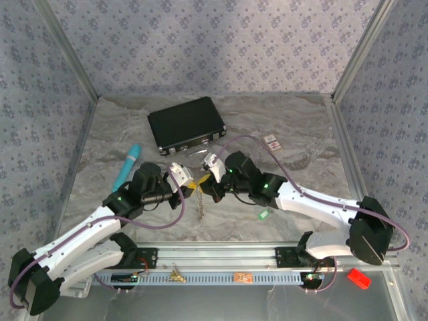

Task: Put the keys on the keyring

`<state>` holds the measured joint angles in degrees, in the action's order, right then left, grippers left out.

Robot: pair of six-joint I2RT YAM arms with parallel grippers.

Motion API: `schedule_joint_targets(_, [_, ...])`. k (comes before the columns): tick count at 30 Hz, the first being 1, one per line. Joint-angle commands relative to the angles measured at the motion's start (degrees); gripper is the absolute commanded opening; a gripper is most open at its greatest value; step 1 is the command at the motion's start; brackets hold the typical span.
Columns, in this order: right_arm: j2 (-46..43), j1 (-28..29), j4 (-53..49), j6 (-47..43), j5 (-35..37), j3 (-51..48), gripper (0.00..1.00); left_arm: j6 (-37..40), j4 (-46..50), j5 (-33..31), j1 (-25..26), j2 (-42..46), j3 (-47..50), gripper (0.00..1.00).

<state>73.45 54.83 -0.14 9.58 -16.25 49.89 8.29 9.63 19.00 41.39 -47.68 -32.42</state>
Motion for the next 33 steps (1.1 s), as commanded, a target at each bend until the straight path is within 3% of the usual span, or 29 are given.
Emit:
schedule_joint_targets(1, [-2.7,-0.3,0.6,-2.3,-1.6,-0.7,0.00,-0.2,-1.6,1.1,0.5,0.3,0.6,0.00])
schedule_joint_targets(7, [-7.0,-0.5,-8.6,-9.5,13.5,-2.6,0.00,-0.9,-2.0,1.3,0.5,0.5,0.7,0.00])
schedule_joint_targets(9, [-6.9,-2.1,-14.8,-9.6,15.4,-1.6,0.00,-1.5,-2.2,1.5,0.5,0.6,0.8,0.00])
schedule_joint_targets(19, [-1.1,-6.1,-29.5,-2.7,11.3,-0.1,0.00,-5.0,-3.8,7.4,-2.5,-0.8,1.3,0.00])
schedule_joint_targets(27, [11.4,-10.4,-31.6,3.0,3.6,4.9,0.00,-4.5,-4.8,8.5,-4.5,-1.3,2.0,0.00])
schedule_joint_targets(33, [18.7,-12.1,-32.4,3.2,2.0,9.3,0.00,-3.6,-5.2,9.6,-5.9,-1.8,2.2,0.00])
